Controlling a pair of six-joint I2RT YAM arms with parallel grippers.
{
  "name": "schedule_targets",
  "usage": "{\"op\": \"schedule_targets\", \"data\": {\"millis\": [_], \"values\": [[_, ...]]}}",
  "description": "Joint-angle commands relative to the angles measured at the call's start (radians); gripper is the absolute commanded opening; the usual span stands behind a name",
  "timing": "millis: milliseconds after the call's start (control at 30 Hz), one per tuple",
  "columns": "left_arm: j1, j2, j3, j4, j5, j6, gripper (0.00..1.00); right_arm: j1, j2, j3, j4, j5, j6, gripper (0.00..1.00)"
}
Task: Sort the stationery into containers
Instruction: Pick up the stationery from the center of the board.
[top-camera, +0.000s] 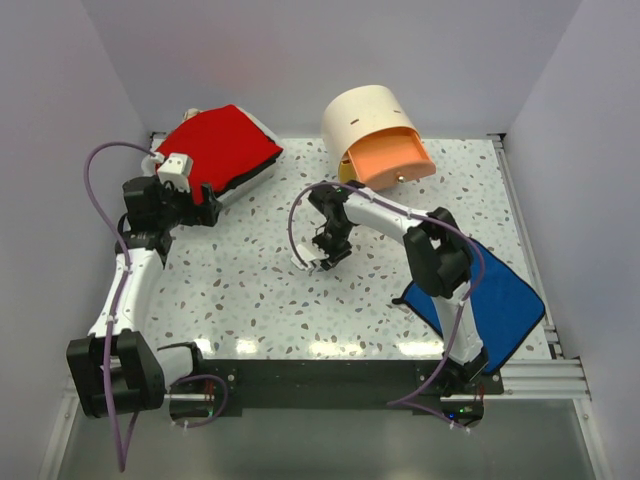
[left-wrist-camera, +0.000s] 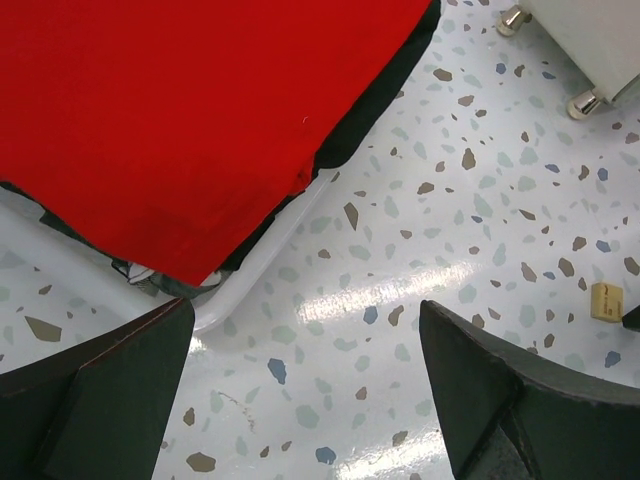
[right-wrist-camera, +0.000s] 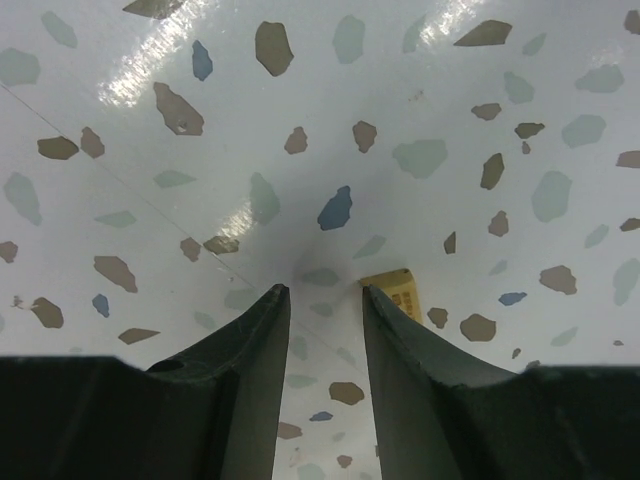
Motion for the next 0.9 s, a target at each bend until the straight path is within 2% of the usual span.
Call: {"op": "schedule_targets", "data": {"millis": [0,267,567,733,867], "values": [[0.013,-0.007,0.001,0.018,0.002,0.016,0.99,0.002,-0.005,0.068,0.006,-0.002,-0.066,0.38],[0.015,0.029,0.018,0.041,0.013,0.004,0.99,0.002,0.047,0.115,0.049,0.038,-0.046,0.41],[0.013,0.052,0.022,0.044,0.014,0.004,0.99,0.000,0.112,0.153,0.020,0.069,-0.034,0.43],[0.015,0.057,0.018,0.054,0.014,-0.001,0.99,0.002,0.118,0.142,0.005,0.094,-0.034,0.32],[0.015,0.066,0.015,0.074,0.023,-0.013,0.99,0.000,0.106,0.109,0.011,0.117,-0.016,0.36]]}}
